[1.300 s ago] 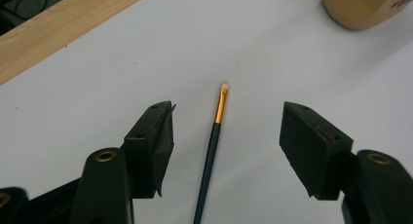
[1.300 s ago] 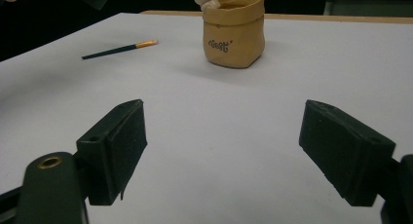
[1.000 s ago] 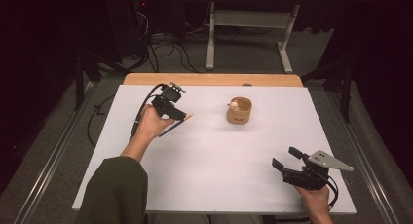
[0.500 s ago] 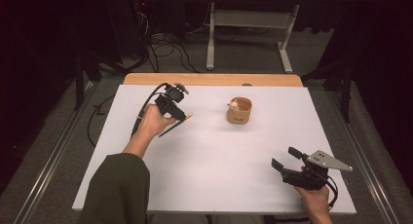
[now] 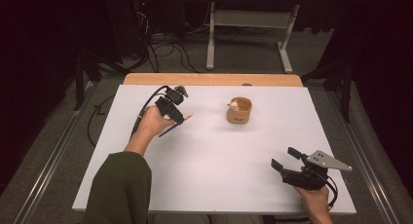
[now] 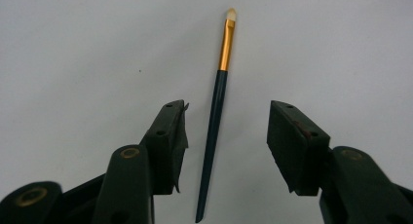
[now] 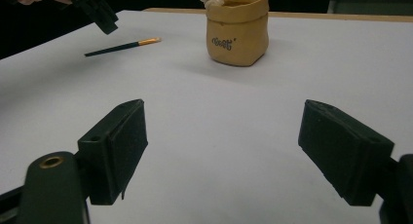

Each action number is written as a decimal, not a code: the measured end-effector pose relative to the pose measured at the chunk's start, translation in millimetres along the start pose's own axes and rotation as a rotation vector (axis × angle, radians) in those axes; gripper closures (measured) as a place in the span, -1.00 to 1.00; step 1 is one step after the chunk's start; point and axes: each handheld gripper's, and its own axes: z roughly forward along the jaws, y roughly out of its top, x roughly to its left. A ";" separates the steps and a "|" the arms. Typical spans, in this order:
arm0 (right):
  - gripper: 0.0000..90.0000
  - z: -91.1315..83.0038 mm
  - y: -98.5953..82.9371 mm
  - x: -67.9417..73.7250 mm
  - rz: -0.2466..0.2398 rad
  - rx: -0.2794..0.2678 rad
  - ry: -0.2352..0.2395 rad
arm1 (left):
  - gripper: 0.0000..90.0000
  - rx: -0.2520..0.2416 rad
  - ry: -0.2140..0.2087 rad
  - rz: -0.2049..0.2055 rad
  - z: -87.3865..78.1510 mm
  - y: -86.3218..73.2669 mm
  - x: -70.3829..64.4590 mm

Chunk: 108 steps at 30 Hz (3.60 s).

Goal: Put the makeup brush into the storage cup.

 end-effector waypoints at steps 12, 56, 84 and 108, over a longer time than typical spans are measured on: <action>-0.56 0.4 -0.2 0.6 -0.001 0.002 0.005 | 0.18 0.054 0.003 -0.011 11.6 0.5 4.9; -0.54 1.4 -0.6 1.4 0.000 0.012 0.019 | 0.65 0.176 -0.063 -0.073 36.0 -2.1 12.5; -0.53 2.2 0.0 3.1 -0.013 0.017 0.018 | 0.85 0.180 -0.088 -0.073 36.3 -1.5 14.6; -0.52 2.5 -0.4 4.8 -0.019 0.025 0.017 | 0.85 0.040 -0.112 -0.079 0.5 -7.3 13.9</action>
